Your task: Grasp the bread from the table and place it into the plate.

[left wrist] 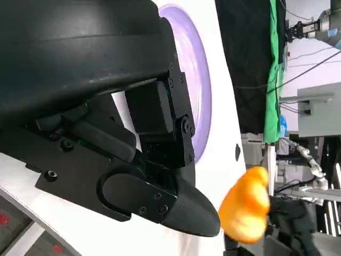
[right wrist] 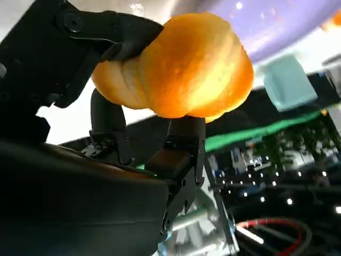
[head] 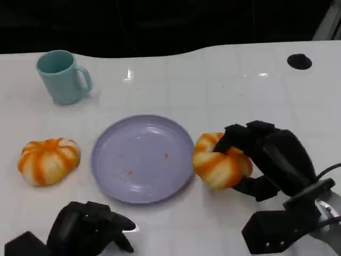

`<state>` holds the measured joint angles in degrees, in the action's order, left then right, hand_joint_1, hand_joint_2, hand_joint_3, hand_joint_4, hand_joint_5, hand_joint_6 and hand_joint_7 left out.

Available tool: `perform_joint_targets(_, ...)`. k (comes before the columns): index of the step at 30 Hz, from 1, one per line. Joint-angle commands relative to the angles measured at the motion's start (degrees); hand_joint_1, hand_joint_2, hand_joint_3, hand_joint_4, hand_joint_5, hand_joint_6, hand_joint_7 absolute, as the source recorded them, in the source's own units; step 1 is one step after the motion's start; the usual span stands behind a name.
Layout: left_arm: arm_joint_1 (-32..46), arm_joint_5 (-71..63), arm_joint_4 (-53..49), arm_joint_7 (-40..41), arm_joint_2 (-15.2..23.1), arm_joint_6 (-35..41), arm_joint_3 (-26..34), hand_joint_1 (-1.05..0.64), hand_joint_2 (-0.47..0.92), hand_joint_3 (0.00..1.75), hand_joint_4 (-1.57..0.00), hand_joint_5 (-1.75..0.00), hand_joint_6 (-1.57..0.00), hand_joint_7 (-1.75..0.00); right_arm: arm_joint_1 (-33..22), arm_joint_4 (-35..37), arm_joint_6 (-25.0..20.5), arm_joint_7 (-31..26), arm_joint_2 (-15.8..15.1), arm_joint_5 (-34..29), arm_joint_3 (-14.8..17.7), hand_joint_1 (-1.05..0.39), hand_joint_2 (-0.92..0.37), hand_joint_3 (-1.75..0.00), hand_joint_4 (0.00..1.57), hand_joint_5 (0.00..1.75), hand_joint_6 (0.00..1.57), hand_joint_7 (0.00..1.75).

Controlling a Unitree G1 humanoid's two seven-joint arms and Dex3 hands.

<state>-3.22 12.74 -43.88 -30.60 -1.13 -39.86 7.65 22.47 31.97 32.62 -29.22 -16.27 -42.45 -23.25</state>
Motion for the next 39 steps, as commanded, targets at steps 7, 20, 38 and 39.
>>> perform_joint_targets(7, -0.92, 0.41, -0.68, 0.46, 0.32, 0.38, 0.24, -1.05, 0.91, 0.00, -1.40, -0.83, -1.57, -0.21, 3.96, -0.67, 1.00, 4.56, 4.26, 4.47, 1.39, -0.09, -0.14, -1.57, 1.03, 1.75, 0.85, 1.63)
perform_joint_targets(20, -1.42, -0.71, -2.27, 0.74, 0.35, -1.54, -0.08, -1.05, 0.91, 0.01, -1.39, -0.83, -1.57, -0.21, 12.46, 10.60, 0.35, 3.75, 11.31, 1.42, -3.13, -0.07, -0.23, -1.41, 0.99, 1.75, 0.88, 1.47)
perform_joint_targets(38, -0.73, -1.94, -1.55, 2.22, 0.21, -1.90, -1.26, -1.05, 0.92, 0.00, -1.40, -0.83, -1.57, -0.23, 19.94, 26.04, -1.71, 9.11, 15.87, 0.99, -6.84, -0.35, -0.85, -0.25, 0.29, 0.44, 0.53, 0.06)
perform_joint_targets(39, -0.75, -1.95, -1.58, 2.22, 0.22, -1.98, -1.27, -1.05, 0.92, 0.00, -1.40, -0.82, -1.57, -0.23, 20.16, 25.41, -2.40, 9.91, 15.22, -0.23, -7.88, -0.38, -0.89, -0.21, 0.24, 0.42, 0.51, 0.04)
